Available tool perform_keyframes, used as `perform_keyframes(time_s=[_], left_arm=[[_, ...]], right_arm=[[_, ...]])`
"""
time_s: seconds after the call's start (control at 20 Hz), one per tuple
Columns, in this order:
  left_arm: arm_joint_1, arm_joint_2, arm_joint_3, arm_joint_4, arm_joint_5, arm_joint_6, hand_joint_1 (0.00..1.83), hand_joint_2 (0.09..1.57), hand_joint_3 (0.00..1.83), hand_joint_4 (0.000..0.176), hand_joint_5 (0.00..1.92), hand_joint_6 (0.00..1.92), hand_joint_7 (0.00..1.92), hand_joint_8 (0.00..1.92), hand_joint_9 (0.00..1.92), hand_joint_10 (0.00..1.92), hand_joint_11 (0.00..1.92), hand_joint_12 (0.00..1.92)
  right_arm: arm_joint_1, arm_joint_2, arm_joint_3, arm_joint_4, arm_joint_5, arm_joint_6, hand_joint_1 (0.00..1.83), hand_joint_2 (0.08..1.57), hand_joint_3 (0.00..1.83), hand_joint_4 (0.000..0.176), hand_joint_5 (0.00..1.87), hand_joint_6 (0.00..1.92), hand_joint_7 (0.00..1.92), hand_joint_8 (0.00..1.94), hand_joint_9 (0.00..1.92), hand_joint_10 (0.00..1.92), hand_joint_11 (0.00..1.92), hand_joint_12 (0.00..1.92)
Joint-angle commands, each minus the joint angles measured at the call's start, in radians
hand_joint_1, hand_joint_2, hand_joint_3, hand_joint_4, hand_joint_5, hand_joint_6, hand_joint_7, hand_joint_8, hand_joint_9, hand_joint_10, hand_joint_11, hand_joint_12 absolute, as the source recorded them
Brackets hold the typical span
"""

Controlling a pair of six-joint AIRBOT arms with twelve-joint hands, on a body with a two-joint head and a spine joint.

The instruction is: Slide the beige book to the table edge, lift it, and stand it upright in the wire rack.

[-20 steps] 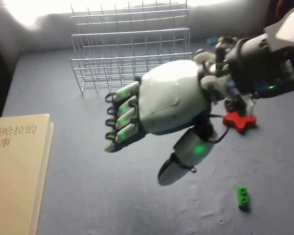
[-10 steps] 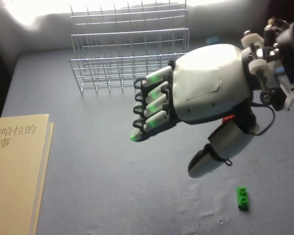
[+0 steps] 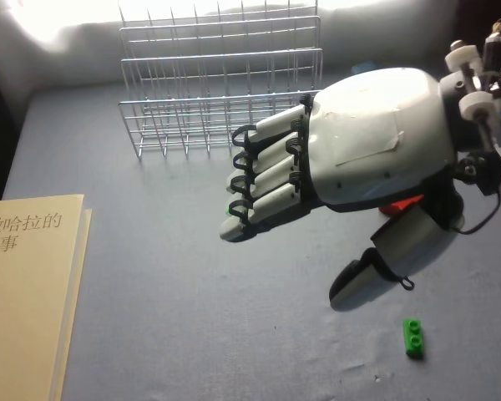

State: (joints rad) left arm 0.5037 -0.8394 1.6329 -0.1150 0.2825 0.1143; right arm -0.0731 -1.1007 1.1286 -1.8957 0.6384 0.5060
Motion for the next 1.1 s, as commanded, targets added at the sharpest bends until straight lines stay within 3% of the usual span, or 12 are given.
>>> perform_keyframes(time_s=[0.0, 0.15, 0.35, 0.6, 0.75, 1.05], left_arm=[[0.004, 0.022, 0.008, -0.028, -0.026, -0.003, 0.94, 1.00, 0.00, 0.000, 0.25, 0.01, 0.27, 0.01, 0.29, 0.01, 0.00, 0.83], [0.032, 0.023, 0.001, -0.075, 0.024, -0.003, 0.92, 1.01, 0.00, 0.000, 0.24, 0.00, 0.26, 0.00, 0.28, 0.00, 0.00, 0.83], [0.081, 0.033, -0.029, -0.167, 0.087, -0.003, 0.91, 1.02, 0.00, 0.000, 0.25, 0.01, 0.28, 0.01, 0.30, 0.00, 0.00, 0.84], [0.120, 0.022, -0.058, -0.183, 0.109, -0.169, 0.86, 1.03, 0.00, 0.000, 0.25, 0.00, 0.28, 0.00, 0.30, 0.00, 0.00, 0.83], [0.141, 0.009, -0.068, -0.183, 0.102, -0.233, 0.82, 1.03, 0.00, 0.000, 0.25, 0.00, 0.27, 0.01, 0.28, 0.01, 0.00, 0.81], [0.184, -0.047, -0.051, -0.182, 0.072, -0.335, 0.81, 1.03, 0.00, 0.000, 0.28, 0.01, 0.29, 0.01, 0.30, 0.01, 0.00, 0.83]], right_arm=[[0.008, 0.006, -0.005, 0.065, 0.020, -0.003, 0.25, 1.11, 0.00, 0.000, 0.30, 0.00, 0.32, 0.00, 0.30, 0.01, 0.00, 0.80], [0.020, 0.009, 0.009, 0.052, 0.077, -0.012, 0.24, 1.11, 0.00, 0.000, 0.31, 0.00, 0.32, 0.00, 0.31, 0.01, 0.00, 0.83], [0.047, 0.012, 0.014, -0.028, 0.098, 0.049, 0.21, 1.13, 0.00, 0.000, 0.28, 0.00, 0.29, 0.00, 0.28, 0.00, 0.00, 0.75], [0.053, 0.017, 0.015, -0.044, 0.130, 0.047, 0.26, 1.12, 0.00, 0.000, 0.28, 0.00, 0.29, 0.00, 0.27, 0.00, 0.00, 0.72], [0.063, 0.025, 0.015, -0.044, 0.147, 0.047, 0.18, 1.14, 0.01, 0.000, 0.28, 0.00, 0.29, 0.00, 0.27, 0.00, 0.00, 0.68], [0.071, 0.035, 0.015, -0.044, 0.167, 0.048, 0.26, 1.13, 0.00, 0.000, 0.29, 0.00, 0.29, 0.00, 0.28, 0.00, 0.00, 0.74]])
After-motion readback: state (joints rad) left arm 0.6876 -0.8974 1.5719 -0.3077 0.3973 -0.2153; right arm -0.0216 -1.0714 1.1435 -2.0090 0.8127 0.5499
